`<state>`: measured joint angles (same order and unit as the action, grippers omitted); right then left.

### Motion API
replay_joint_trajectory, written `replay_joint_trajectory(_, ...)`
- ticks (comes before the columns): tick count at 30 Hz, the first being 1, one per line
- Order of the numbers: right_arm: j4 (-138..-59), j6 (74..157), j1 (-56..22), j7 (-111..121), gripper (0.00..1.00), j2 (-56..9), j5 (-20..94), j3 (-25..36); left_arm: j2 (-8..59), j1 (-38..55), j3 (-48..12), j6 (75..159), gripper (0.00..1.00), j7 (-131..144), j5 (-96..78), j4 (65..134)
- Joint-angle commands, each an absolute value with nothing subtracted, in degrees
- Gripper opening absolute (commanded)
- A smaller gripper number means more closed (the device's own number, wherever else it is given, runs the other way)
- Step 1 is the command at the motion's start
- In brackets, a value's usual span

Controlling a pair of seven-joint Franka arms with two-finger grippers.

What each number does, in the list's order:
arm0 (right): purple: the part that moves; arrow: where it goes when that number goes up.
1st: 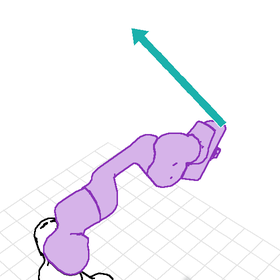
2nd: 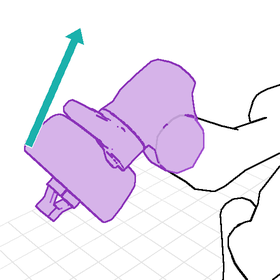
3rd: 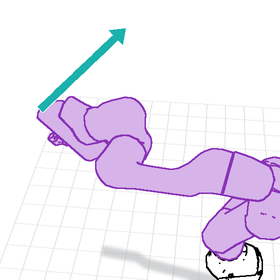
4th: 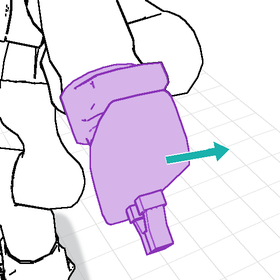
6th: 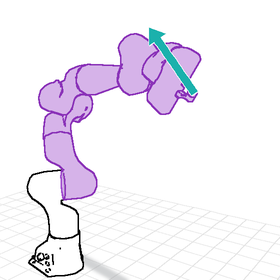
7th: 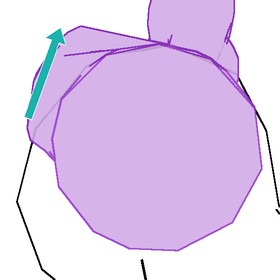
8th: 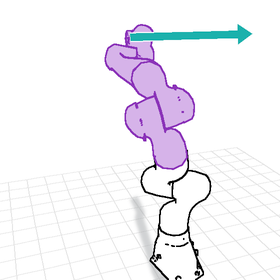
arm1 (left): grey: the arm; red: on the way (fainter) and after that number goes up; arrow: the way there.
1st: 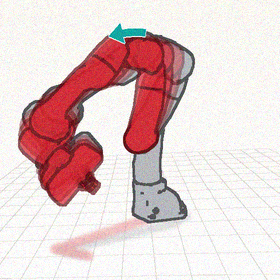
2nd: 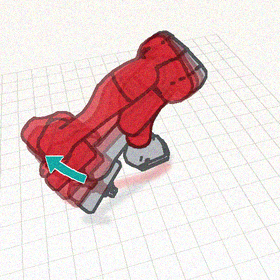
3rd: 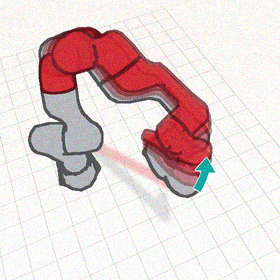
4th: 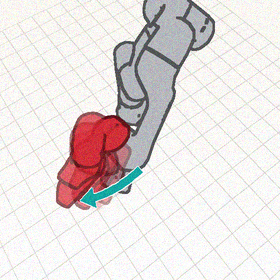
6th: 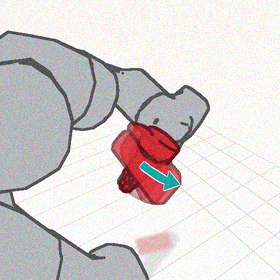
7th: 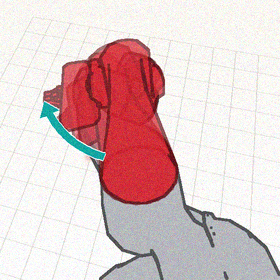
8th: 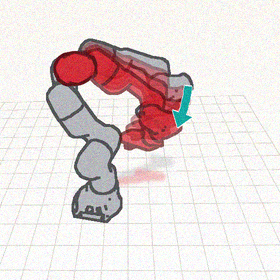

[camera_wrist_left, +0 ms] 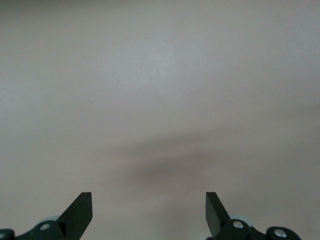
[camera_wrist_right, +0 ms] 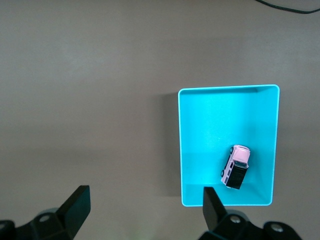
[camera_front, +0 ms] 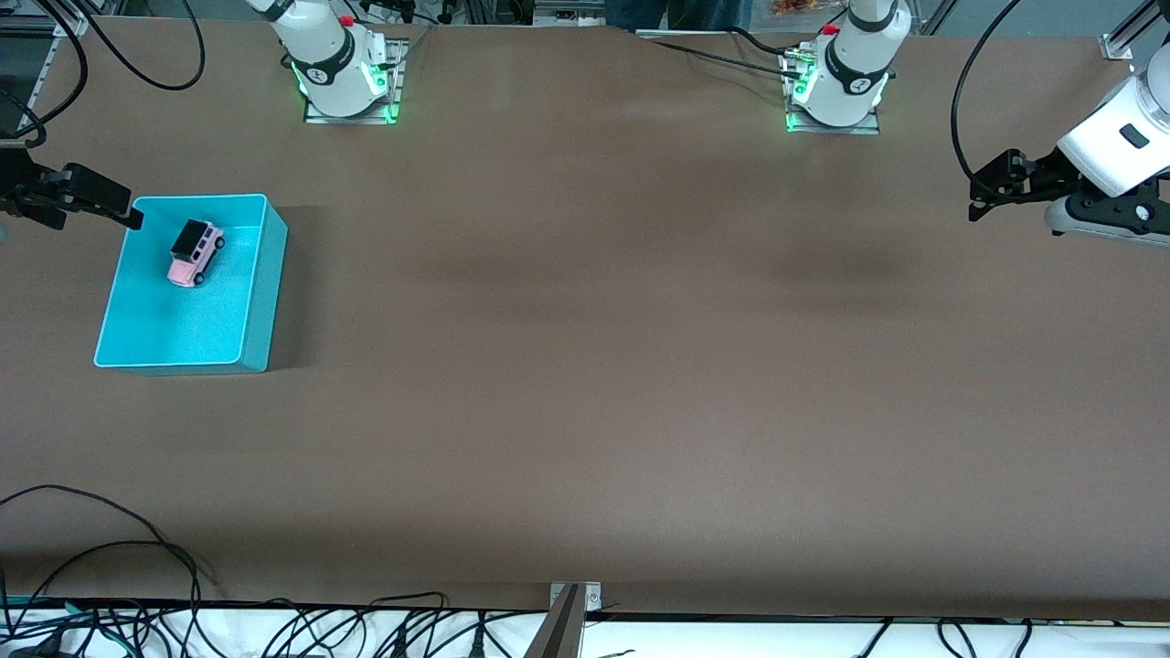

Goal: Wind and store pink jeep toy

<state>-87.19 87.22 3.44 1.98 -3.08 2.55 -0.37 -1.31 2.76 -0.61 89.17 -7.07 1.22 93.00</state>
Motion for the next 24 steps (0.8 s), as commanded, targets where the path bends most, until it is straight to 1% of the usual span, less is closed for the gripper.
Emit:
replay_joint_trajectory(1,-87.5,87.1,3.2,2.0,1.0,-2.4,1.5,-0.4,-1.1,2.2,-1.0,88.9,1.0,-6.8,0.4,92.3)
replay_joint_trajectory(24,-87.2,87.3,3.2,2.1,1.0,-2.4,1.0,-0.5,-1.1,2.2,-1.1,88.9,1.0,-6.8,0.4,92.3)
